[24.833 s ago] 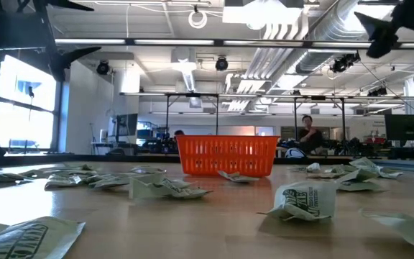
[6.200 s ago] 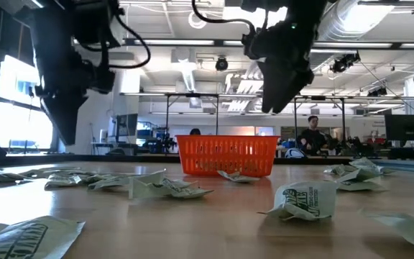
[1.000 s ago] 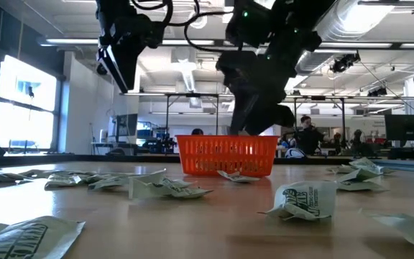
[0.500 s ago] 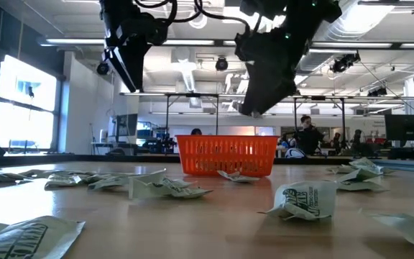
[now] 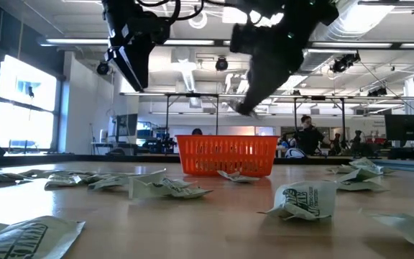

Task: Pick and place Stevia / Truvia into bins
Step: Put the light green stevia packet into the orange bin

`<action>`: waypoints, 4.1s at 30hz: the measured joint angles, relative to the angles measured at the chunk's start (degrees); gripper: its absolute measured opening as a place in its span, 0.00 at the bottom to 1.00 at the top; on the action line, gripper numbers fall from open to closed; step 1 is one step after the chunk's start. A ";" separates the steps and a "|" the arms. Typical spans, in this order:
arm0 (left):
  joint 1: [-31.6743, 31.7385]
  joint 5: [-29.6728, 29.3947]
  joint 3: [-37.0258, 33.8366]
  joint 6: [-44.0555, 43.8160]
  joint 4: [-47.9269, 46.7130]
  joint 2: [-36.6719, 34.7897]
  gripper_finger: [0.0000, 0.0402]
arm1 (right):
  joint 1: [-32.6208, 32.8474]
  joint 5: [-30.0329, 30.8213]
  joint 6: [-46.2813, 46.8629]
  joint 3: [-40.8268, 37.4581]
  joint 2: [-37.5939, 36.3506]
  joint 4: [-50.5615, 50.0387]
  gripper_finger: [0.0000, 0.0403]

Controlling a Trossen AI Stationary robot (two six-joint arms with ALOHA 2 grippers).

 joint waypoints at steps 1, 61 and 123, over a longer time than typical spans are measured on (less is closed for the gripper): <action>0.00 0.00 0.00 -0.32 -0.02 0.00 0.58 | -0.08 1.68 -0.49 -0.04 -0.01 0.04 0.59; 0.04 17.90 -0.04 5.29 25.92 15.58 0.58 | 2.92 8.69 8.13 -0.15 -1.98 9.53 0.59; -12.76 -3.61 0.02 -15.22 -9.28 -13.40 0.58 | -17.46 -5.65 10.48 -26.22 -5.55 -6.65 0.22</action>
